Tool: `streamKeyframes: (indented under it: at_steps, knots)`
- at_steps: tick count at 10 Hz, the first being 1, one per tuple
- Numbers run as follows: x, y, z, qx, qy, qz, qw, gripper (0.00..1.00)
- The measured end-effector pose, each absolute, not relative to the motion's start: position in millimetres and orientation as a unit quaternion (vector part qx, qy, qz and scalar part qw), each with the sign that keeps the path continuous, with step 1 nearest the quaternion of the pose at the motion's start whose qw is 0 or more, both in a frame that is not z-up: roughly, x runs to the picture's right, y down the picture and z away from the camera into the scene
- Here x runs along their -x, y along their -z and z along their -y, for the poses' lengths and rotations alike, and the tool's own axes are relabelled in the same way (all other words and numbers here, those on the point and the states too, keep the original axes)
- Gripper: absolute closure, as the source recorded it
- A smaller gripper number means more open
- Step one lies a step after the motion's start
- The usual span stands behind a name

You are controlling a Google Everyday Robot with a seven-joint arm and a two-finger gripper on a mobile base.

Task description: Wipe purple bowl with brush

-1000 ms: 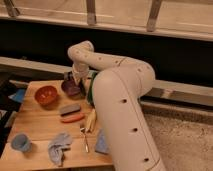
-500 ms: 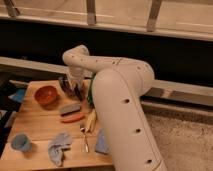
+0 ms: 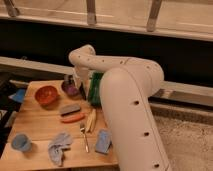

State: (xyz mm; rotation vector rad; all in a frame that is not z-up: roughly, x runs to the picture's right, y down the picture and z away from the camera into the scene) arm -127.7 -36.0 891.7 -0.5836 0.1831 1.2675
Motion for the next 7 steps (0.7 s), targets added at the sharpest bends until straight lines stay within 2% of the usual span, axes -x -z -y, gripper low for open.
streamKeyframes:
  at_steps: [4,7]
  knots:
    - [143,-893,59,0.259,-0.578,-0.056,0.772,1.0]
    - [163,-880,36,0.273,-0.566,-0.053,0.776,1.0]
